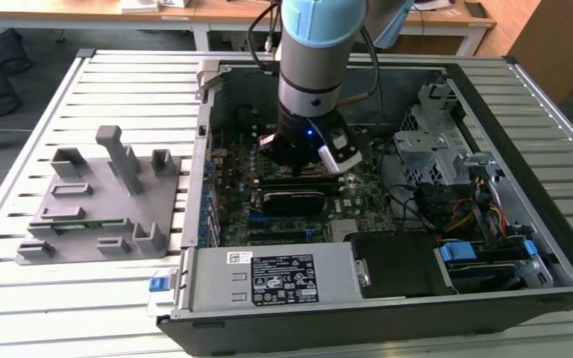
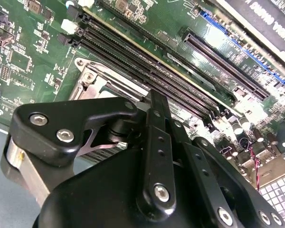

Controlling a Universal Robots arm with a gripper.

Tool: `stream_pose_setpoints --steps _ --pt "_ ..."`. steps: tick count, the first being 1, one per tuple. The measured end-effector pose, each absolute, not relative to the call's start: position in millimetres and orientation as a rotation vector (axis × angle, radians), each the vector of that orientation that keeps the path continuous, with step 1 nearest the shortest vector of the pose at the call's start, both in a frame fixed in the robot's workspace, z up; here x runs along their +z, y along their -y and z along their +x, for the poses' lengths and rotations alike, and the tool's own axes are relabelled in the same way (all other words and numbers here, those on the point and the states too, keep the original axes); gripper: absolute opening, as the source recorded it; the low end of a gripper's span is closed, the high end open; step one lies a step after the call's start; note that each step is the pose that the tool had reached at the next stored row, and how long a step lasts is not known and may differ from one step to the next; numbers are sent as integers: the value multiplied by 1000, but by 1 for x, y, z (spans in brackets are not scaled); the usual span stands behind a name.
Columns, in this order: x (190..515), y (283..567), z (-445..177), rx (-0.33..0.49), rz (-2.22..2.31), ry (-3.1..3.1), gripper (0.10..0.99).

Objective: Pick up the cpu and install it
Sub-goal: 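Install the second cpu locking lever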

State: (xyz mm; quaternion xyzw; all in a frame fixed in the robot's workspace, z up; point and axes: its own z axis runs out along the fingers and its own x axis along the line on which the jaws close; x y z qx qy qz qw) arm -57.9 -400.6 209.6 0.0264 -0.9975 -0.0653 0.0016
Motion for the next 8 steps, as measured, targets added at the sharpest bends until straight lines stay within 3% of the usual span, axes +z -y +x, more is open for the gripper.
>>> stream_pose_setpoints --steps 8 --pt "209 403 -67 -230 83 3129 106"
